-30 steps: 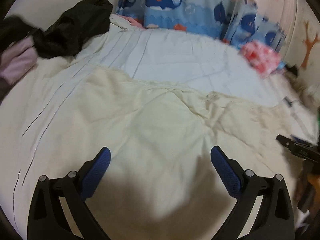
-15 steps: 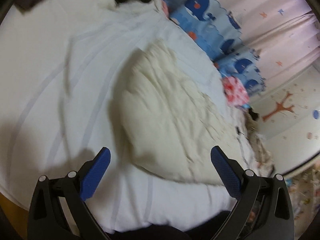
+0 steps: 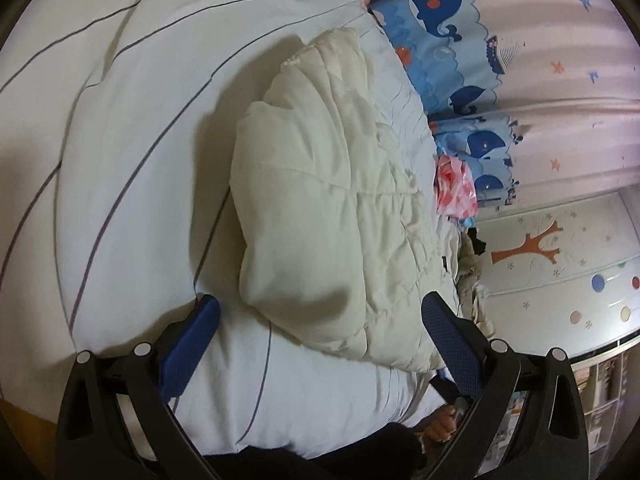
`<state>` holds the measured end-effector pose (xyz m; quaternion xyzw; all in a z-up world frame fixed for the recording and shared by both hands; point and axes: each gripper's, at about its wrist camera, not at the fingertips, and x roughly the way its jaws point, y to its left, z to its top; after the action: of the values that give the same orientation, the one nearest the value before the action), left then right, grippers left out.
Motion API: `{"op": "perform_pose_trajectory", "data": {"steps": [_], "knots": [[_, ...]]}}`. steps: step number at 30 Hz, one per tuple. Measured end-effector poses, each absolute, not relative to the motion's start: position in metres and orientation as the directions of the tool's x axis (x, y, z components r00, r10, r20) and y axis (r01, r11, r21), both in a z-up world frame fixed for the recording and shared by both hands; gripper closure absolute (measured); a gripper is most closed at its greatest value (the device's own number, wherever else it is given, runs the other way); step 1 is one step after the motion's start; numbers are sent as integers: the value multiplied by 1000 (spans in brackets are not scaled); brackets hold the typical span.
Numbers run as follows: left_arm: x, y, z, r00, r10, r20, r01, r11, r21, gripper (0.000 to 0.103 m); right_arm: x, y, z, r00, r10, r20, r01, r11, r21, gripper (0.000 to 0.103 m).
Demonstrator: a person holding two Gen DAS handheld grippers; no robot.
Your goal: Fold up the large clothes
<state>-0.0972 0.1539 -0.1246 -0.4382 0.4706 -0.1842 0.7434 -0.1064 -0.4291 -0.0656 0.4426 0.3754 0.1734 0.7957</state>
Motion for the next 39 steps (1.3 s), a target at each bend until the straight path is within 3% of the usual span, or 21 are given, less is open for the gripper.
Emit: {"op": "perform_pose_trajectory", "data": {"steps": [2,3,5,8,9,12,16,20,22,25,27,30,33,35,36,38,39], "knots": [[-95,151,-125,499,-684,-533,-135,546,-827,7,-97,-424,-91,571,585,-575,146,617,773,7],[-94,151,-123,505,-686,-524,-129,541,-831,7,-96,-422,-96,562,582,-588,147,629,763,7],[-95,148,-118,525,-696,-490,-102,521,-848,7,-98,-418,-94,586,571,-575,130,635,762,7],[-93,146,-118,538,-699,-472,-80,515,-854,7,-104,-420,-80,669,608,-428,39,546,837,6],[-93,147,-116,548,-699,-460,-80,504,-860,7,-102,-419,-79,674,609,-417,29,543,839,6],[-102,149,-104,586,-700,-408,-30,484,-874,7,-91,-413,-97,610,598,-521,94,598,796,7],[-93,134,-117,500,-724,-475,-48,524,-850,7,-85,-404,-100,588,571,-573,82,662,745,6],[-89,128,-106,528,-732,-431,-20,497,-867,7,-83,-413,-80,658,641,-395,23,508,861,6],[-81,122,-102,523,-709,-472,-9,550,-835,7,-84,-421,-75,665,655,-359,-4,484,875,6],[-65,112,-129,446,-665,-598,-106,625,-774,7,-66,-409,-99,550,603,-578,121,627,769,7],[-66,114,-125,479,-657,-582,-112,612,-783,7,-65,-406,-101,549,589,-593,93,662,744,7],[-70,125,-116,555,-677,-483,-113,514,-850,7,-66,-406,-101,574,581,-576,97,651,753,7],[-56,122,-127,525,-617,-587,-185,590,-786,7,-64,-409,-105,589,580,-562,118,626,771,7],[-55,120,-123,530,-594,-604,-194,609,-769,8,-58,-405,-103,593,576,-562,133,619,774,7],[-55,119,-120,535,-586,-609,-192,618,-763,11,-57,-403,-99,606,576,-549,118,617,778,7],[-52,115,-115,514,-548,-660,-207,667,-716,39,-55,-401,-87,637,548,-543,72,659,749,19],[-49,115,-115,509,-554,-659,-210,662,-720,44,-56,-400,-84,646,526,-554,66,685,726,33]]}}
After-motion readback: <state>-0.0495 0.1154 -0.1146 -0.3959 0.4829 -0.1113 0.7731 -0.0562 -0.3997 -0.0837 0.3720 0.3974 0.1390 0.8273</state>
